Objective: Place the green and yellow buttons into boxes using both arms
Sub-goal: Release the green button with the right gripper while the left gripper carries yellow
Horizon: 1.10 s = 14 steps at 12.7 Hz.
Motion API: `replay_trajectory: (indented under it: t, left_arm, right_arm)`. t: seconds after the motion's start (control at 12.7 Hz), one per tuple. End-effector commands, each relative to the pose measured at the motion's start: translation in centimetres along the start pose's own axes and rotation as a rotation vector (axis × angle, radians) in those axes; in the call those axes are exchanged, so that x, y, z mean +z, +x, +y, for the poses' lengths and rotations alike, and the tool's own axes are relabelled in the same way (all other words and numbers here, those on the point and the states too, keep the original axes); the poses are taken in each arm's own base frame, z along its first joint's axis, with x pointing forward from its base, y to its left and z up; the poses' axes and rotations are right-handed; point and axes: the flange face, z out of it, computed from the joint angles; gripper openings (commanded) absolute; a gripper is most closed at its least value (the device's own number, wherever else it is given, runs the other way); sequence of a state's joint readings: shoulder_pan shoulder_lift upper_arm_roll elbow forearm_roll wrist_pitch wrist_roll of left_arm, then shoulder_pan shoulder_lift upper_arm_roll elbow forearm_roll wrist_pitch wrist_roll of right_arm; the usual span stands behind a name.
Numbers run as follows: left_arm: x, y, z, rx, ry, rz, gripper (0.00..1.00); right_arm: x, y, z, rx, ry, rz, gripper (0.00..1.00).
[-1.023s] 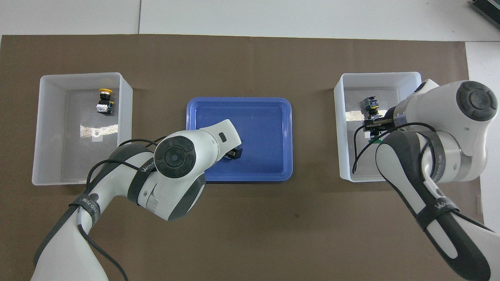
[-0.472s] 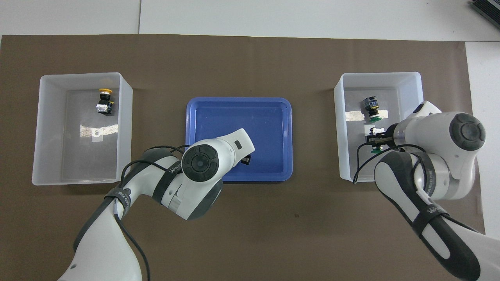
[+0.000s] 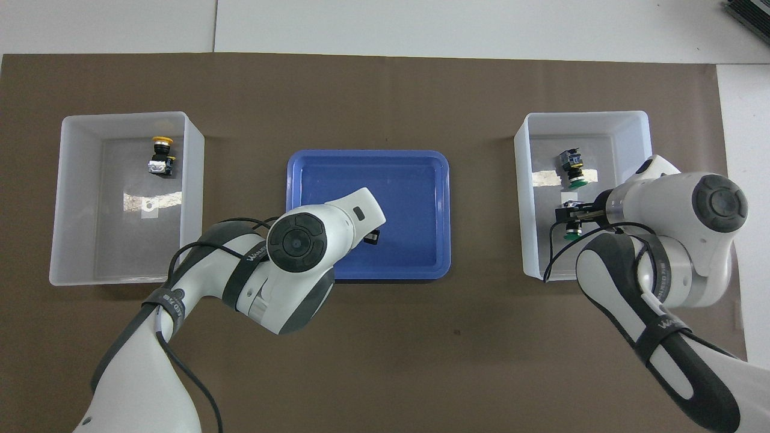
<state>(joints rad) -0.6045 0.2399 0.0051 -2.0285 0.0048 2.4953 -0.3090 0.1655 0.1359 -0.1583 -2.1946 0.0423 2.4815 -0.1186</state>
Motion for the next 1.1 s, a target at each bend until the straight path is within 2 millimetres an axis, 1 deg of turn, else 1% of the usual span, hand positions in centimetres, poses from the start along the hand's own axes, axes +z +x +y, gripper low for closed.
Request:
replay_trajectory:
  t: [0.0, 0.08, 0.16, 0.31, 0.39, 0.47, 0.55, 0.71, 0.79, 0.87, 0.94, 1.02]
  left_arm:
    - [-6.4, 0.7, -5.5, -0.052, 0.031, -0.001, 0.00]
    - [-7.8, 1.1, -8.1, -0.053, 0.044, -0.013, 0.00]
    - [-9.1, 1.5, -11.2, -0.065, 0.056, -0.016, 0.00]
    - [-11.1, 2.6, -19.7, -0.166, 0.085, 0.007, 0.00]
    - [-11.8, 3.2, -22.8, -0.204, 0.096, 0.030, 0.00]
    - [-12.1, 3.2, -25.3, -0.205, 0.107, 0.045, 0.00]
    - [-12.2, 3.0, -27.5, -0.179, 0.116, 0.052, 0.00]
    - [-11.8, 2.1, -31.2, -0.200, 0.131, 0.056, 0.00]
    - [-11.3, 1.7, -33.2, -0.231, 0.138, 0.052, 0.00]
    - [-10.7, 1.4, -34.7, -0.254, 0.146, 0.067, 0.00]
    - [-9.6, 1.3, -36.1, -0.272, 0.152, 0.081, 0.00]
    - [-8.1, 1.4, -37.0, -0.281, 0.157, 0.092, 0.00]
  right_arm:
    - [-4.4, 1.6, -0.3, 0.029, 0.012, 0.052, 1.00]
    - [-6.8, 2.5, -0.4, 0.063, 0.017, 0.054, 1.00]
    - [-9.2, 3.0, -0.5, 0.104, 0.024, 0.037, 1.00]
    - [-13.9, 3.6, -0.8, 0.153, 0.035, -0.013, 1.00]
    - [-16.0, 3.8, -0.6, 0.177, 0.036, -0.045, 1.00]
    - [-17.9, 3.9, -0.1, 0.191, 0.031, -0.072, 1.00]
    - [-20.0, 3.9, 0.4, 0.195, 0.029, -0.085, 1.00]
    - [-22.9, 3.6, 0.6, 0.188, 0.032, -0.113, 1.00]
    - [-23.9, 3.5, 0.5, 0.186, 0.032, -0.133, 1.00]
    - [-24.5, 3.2, 0.5, 0.182, 0.033, -0.156, 1.00]
    - [-24.8, 2.7, 1.0, 0.175, 0.036, -0.175, 1.00]
    - [-24.9, 1.9, 2.4, 0.172, 0.039, -0.196, 1.00]
